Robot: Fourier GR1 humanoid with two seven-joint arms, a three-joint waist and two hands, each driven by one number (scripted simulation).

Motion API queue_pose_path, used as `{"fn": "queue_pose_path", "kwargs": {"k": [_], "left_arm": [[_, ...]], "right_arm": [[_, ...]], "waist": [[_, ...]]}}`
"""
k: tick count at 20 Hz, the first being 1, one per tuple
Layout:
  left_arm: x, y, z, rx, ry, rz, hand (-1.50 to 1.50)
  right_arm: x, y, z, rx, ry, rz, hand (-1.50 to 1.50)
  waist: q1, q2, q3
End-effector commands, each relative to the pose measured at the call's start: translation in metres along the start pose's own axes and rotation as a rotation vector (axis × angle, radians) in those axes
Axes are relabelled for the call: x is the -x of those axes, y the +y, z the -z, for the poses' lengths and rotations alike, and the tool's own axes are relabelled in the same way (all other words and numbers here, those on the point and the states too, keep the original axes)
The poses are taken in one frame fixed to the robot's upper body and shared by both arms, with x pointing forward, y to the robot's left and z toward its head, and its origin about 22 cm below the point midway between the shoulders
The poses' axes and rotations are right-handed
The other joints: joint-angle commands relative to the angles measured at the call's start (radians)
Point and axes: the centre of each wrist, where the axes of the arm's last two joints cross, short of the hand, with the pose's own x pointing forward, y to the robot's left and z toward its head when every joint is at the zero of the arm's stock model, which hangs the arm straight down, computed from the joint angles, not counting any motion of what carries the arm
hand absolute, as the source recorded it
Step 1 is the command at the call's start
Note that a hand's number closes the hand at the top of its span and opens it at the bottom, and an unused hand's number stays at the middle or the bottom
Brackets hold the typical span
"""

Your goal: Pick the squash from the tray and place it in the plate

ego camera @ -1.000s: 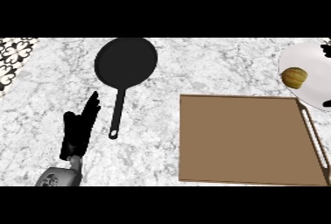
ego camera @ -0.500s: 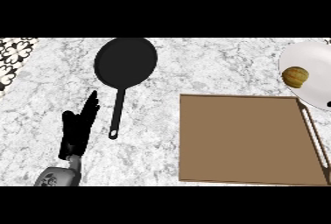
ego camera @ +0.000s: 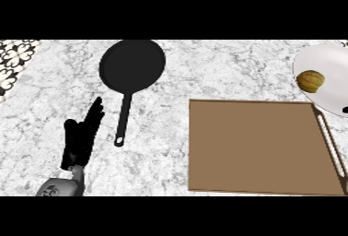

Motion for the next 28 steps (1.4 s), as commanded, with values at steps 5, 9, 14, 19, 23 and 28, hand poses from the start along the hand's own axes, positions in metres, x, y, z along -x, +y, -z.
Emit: {"fn": "queue_pose_path", "kwargs": {"k": [5, 9, 14, 19, 23, 28], "left_arm": [[-0.005, -0.007, 0.004, 0.012, 0.000, -0.004, 0.00], [0.001, -0.003, 0.002, 0.014, 0.002, -0.015, 0.00], [-0.003, -0.006, 0.004, -0.001, -0.016, -0.009, 0.00], [-0.001, -0.006, 0.001, 0.016, -0.004, 0.005, 0.00], [-0.009, -0.006, 0.005, 0.021, -0.025, -0.002, 0.00], [-0.006, -0.012, 0.002, 0.006, -0.010, -0.010, 0.00]], "right_arm": [[0.007, -0.002, -0.014, -0.064, -0.098, 0.093, -1.50], [0.016, 0.005, -0.020, -0.066, -0.090, 0.088, -1.50], [0.008, -0.008, -0.021, -0.020, -0.077, 0.055, -1.50], [0.012, -0.011, -0.032, -0.023, -0.049, 0.030, -1.50], [0.009, -0.020, -0.037, 0.017, -0.039, 0.010, -1.50], [0.014, -0.023, -0.050, 0.055, -0.038, 0.004, -1.50]], "waist": [[0.002, 0.010, 0.001], [0.005, 0.008, 0.000], [0.012, 0.010, 0.000], [0.016, 0.010, 0.002], [0.014, 0.012, 0.003], [0.007, 0.015, 0.006]]}}
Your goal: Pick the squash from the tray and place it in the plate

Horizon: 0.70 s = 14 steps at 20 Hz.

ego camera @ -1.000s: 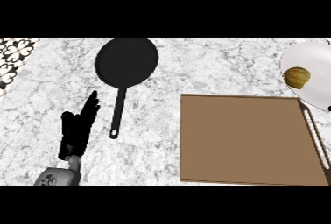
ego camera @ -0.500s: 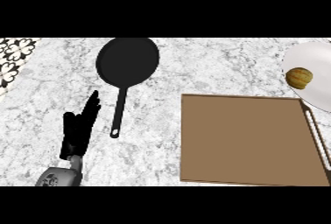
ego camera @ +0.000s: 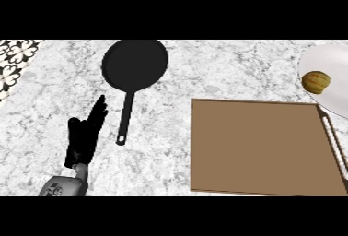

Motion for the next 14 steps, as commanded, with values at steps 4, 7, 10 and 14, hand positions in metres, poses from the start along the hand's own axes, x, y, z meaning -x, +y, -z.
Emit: {"fn": "queue_pose_path", "kwargs": {"k": [4, 7, 10, 14], "left_arm": [[0.001, 0.005, 0.001, -0.004, -0.003, 0.007, 0.00], [-0.002, 0.003, 0.001, 0.005, -0.007, 0.010, 0.00], [-0.001, 0.002, 0.000, 0.012, -0.004, -0.004, 0.00], [-0.002, -0.006, 0.001, 0.017, -0.009, -0.004, 0.00]], "right_arm": [[0.003, -0.012, -0.014, -0.020, -0.082, 0.102, -1.50], [0.004, -0.010, -0.014, 0.025, -0.081, 0.108, -1.50], [0.006, -0.017, -0.023, 0.051, -0.048, 0.090, -1.50], [0.008, -0.014, -0.024, 0.063, -0.045, 0.087, -1.50]], "waist": [[0.000, 0.001, 0.000], [0.003, 0.006, 0.002], [0.004, 0.005, 0.002], [-0.002, 0.006, 0.003]]}}
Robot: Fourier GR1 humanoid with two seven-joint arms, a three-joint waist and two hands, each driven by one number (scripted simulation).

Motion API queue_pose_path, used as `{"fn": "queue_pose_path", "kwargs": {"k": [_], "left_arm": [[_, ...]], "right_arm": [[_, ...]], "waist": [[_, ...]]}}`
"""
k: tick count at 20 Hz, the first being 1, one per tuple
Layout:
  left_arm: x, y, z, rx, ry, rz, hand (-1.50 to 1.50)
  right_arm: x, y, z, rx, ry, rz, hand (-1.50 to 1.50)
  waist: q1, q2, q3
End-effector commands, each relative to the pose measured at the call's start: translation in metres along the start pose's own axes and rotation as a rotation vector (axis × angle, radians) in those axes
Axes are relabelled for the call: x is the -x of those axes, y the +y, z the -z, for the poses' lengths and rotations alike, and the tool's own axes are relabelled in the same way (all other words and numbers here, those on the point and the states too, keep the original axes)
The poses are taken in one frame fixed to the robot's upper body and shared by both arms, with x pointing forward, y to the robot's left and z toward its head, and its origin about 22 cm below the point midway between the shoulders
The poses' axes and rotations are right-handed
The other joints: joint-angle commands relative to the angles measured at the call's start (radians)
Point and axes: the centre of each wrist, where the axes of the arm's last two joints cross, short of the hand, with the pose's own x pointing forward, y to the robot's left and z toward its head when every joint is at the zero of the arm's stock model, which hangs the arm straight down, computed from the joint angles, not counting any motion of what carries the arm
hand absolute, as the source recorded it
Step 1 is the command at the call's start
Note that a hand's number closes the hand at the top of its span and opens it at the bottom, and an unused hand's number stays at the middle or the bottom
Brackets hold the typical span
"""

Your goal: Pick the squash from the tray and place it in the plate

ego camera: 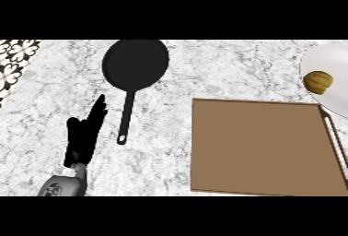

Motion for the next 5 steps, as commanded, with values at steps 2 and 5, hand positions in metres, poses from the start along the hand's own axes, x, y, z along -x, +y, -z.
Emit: {"fn": "queue_pose_path", "kwargs": {"k": [2, 5], "left_arm": [[-0.0021, -0.0025, -0.0002, 0.013, -0.012, 0.004, 0.00], [-0.0027, 0.0056, 0.0013, 0.003, -0.015, 0.009, 0.00]], "right_arm": [[0.0017, -0.0062, -0.0068, -0.008, -0.053, 0.066, -1.50], [0.0009, -0.0085, -0.0078, -0.006, -0.033, 0.031, -1.50]], "waist": [[0.008, 0.002, 0.002], [0.017, 0.002, 0.000]]}}
